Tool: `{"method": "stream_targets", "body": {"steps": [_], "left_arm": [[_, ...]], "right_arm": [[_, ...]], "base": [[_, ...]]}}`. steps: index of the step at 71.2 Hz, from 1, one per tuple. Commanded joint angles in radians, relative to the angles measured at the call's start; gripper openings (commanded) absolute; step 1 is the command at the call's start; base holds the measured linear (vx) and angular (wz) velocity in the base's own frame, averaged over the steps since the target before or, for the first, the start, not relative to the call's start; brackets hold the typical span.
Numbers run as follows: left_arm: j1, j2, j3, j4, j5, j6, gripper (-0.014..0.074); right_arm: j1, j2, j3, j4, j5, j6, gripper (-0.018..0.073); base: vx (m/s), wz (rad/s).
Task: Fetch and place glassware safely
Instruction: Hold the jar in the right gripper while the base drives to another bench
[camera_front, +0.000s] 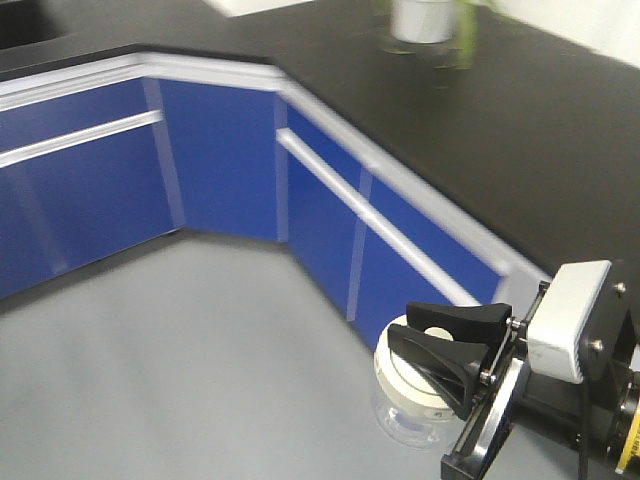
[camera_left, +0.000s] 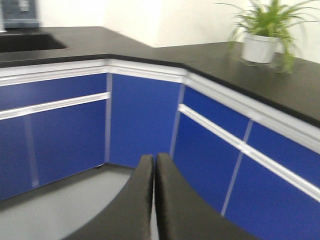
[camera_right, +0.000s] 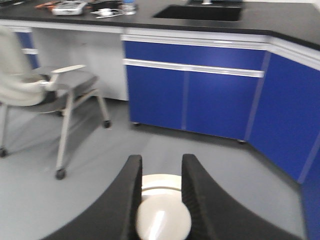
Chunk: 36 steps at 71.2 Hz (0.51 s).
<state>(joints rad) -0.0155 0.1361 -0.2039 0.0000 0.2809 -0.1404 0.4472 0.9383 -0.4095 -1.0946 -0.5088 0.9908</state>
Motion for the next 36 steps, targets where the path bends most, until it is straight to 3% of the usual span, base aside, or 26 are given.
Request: {"method": "stream_targets", "body": {"steps": [1,36], "left_arm": [[0.001,0.011,-0.027,-0.01,-0.075,-0.003,-0.0007],[0.001,0.011,-0.027,-0.01,-0.075,-0.003,-0.0007]], "right_arm": [[-0.002,-0.012,-0.032,0.036,-0.058,-0.007,-0.0001],[-0.002,-0.012,-0.032,0.036,-0.058,-0.007,-0.0001]], "base": [[0.33,-0.83],[0.24,-0.82]]}}
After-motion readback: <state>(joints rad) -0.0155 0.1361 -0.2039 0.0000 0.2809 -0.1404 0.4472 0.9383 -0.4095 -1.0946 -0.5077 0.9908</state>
